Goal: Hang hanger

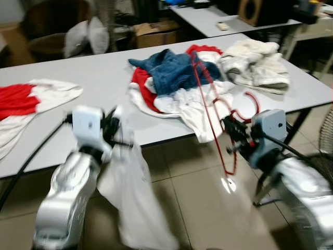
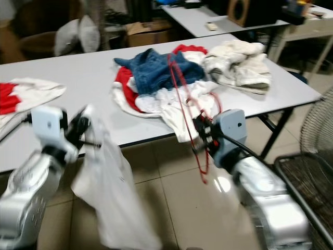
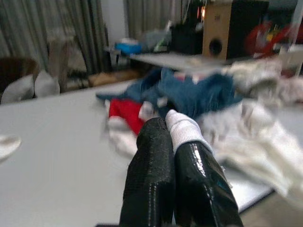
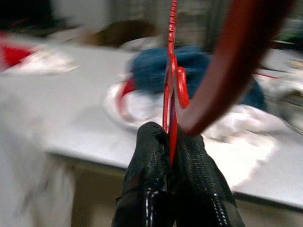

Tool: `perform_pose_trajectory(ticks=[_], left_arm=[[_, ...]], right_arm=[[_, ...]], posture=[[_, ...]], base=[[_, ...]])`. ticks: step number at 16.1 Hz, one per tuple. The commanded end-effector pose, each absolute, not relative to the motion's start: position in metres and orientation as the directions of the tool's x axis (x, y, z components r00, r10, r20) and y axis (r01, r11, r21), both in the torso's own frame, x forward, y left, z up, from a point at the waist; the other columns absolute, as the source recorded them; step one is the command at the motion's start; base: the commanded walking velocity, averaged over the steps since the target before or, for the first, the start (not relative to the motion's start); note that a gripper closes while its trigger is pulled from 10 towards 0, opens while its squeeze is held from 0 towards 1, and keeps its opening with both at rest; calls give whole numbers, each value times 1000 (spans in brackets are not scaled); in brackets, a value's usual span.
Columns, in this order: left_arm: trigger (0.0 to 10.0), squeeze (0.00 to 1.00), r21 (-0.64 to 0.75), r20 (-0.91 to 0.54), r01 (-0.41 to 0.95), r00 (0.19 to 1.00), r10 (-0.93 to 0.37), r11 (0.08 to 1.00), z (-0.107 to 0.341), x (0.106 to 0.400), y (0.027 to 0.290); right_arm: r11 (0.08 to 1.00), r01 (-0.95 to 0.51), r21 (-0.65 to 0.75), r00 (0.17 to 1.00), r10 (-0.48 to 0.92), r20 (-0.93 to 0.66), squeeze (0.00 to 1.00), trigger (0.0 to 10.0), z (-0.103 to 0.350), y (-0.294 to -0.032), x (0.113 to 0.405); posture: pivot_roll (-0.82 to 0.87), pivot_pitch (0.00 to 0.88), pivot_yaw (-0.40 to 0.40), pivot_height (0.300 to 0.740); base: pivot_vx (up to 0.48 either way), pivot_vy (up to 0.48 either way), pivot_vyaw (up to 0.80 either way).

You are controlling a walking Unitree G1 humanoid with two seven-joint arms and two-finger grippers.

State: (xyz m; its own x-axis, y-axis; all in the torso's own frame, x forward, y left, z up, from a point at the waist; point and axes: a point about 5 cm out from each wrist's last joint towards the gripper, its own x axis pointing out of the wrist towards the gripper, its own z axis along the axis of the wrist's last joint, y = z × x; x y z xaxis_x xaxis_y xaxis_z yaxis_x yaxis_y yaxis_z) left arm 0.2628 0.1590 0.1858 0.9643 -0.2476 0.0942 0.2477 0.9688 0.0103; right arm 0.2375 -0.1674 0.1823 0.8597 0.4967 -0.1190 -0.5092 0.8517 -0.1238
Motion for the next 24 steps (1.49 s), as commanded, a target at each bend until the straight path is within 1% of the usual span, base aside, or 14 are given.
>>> perform_pose_trajectory(ticks=[1,3,6,7,8,10,11,13,16,20,22,24], left_arm=[[10000,0,1,105,239,966,-238,971,192,268,161],[10000,0,-18,132,263,957,-258,965,201,281,157],[10000,0,-9,152,234,961,-230,972,217,308,162],[10000,0,-10,161,214,964,-210,977,223,314,164],[10000,0,1,174,153,973,-151,988,237,332,172],[10000,0,25,187,133,973,-135,991,246,343,177],[10000,0,51,205,150,966,-157,987,254,350,177],[10000,0,74,218,161,961,-173,984,260,355,177],[10000,0,79,254,175,948,-190,981,271,364,178],[10000,0,82,274,221,933,-235,972,276,369,172],[10000,0,91,279,286,912,-300,954,279,372,160],[10000,0,110,276,301,906,-320,947,280,376,155]], right_arm=[[804,-585,-109,810,574,-118,0,10000,187,-166,232],[733,-669,-124,742,651,-159,0,10000,191,-172,228],[663,-730,-169,684,699,-210,0,10000,200,-183,228],[656,-734,-177,679,704,-208,0,10000,204,-184,229],[638,-741,-210,672,714,-200,0,10000,214,-187,231],[626,-735,-259,675,711,-197,0,10000,219,-188,233],[621,-739,-262,671,713,-201,0,10000,220,-188,233],[614,-743,-265,666,717,-205,0,10000,220,-188,232],[593,-770,-238,637,740,-218,0,10000,218,-186,230],[554,-803,-221,595,768,-237,0,10000,217,-182,228],[501,-842,-202,538,807,-245,0,10000,218,-180,223],[462,-867,-187,497,830,-255,0,10000,220,-180,220]], posture=[[-166,0,79,740],[-166,0,79,740],[-183,0,89,740],[-183,0,89,740],[-181,0,87,740],[-184,0,90,740],[-185,0,91,740],[-182,0,93,740],[-177,0,96,740],[-178,0,95,740],[-178,0,95,740],[-176,0,92,740]], base=[[0,0,0],[264,0,0],[290,0,0],[300,0,0],[304,0,0],[309,0,0],[319,0,800],[328,0,800],[335,0,0],[337,0,0],[339,0,0],[336,0,0]])
